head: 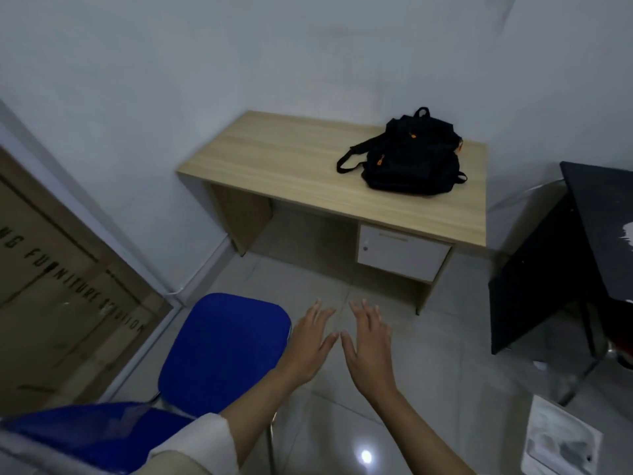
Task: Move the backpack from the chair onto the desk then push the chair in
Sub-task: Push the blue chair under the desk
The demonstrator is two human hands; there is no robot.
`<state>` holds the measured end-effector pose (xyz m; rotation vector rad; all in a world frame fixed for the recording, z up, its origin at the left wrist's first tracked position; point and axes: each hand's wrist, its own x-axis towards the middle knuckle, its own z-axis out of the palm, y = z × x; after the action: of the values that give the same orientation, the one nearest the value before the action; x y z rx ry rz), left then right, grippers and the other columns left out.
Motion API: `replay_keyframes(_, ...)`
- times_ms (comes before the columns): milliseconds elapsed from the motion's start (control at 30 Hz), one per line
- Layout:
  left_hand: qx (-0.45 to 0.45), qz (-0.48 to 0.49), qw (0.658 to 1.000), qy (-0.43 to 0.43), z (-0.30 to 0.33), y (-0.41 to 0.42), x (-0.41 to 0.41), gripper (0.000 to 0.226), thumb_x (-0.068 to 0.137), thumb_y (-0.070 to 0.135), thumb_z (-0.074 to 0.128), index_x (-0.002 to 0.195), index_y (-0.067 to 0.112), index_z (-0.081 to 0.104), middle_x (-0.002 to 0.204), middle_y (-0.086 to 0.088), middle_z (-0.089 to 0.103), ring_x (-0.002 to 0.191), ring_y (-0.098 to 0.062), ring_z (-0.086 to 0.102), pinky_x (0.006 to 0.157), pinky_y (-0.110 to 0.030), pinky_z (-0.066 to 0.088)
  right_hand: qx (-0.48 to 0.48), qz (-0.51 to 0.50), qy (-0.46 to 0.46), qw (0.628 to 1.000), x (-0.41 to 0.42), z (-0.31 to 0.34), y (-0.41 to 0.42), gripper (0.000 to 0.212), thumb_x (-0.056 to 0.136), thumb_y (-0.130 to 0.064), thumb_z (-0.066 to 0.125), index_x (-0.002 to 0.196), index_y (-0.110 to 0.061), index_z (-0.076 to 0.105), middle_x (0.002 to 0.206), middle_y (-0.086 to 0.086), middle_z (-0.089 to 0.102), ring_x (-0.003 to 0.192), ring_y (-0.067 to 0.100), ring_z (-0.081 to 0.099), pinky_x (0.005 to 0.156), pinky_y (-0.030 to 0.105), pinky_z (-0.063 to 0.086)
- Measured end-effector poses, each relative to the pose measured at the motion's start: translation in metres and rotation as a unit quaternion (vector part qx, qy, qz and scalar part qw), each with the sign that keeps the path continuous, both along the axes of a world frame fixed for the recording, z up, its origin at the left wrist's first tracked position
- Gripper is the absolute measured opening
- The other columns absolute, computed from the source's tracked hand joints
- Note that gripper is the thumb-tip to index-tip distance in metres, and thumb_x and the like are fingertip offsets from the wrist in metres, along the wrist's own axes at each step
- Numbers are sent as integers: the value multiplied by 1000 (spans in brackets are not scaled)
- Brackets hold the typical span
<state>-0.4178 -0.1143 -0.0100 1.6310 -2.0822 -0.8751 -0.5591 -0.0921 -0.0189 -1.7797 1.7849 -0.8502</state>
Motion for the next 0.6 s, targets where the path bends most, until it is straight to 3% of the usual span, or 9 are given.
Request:
replay_keyframes(133,-10,-8,999,-52,10,17,39,49,99,34,40,145,23,27,158,-8,10,141,-21,21,115,-37,21,12,-6,-51,999,33,3,19,52,95,-36,39,144,-28,22,155,4,21,144,19,8,118,47,5)
replay_keyframes(200,-2,-3,997,-71,11,21,62,49,99,35,40,145,23,26,158,-7,8,141,-22,20,116,-36,19,12,-6,-64,998,51,3,30,53,95,-41,36,144,-27,23,155,3,21,143,17,9,118,46,7)
replay_keyframes(367,4,3,995,-97,10,40,101,51,99,35,41,146,22,25,159,-6,6,144,-20,13,118,-43,19,11,-8,-90,996,86,3,53,50,98,-29,44,144,-25,24,156,2,20,140,9,7,119,38,7)
replay_keyframes(600,-65,-68,982,-161,9,72,197,52,98,37,42,145,22,28,159,-4,9,143,-18,16,117,-36,7,32,32,-83,996,191,2,98,53,97,-35,44,145,-26,23,156,-1,19,143,15,11,118,40,15)
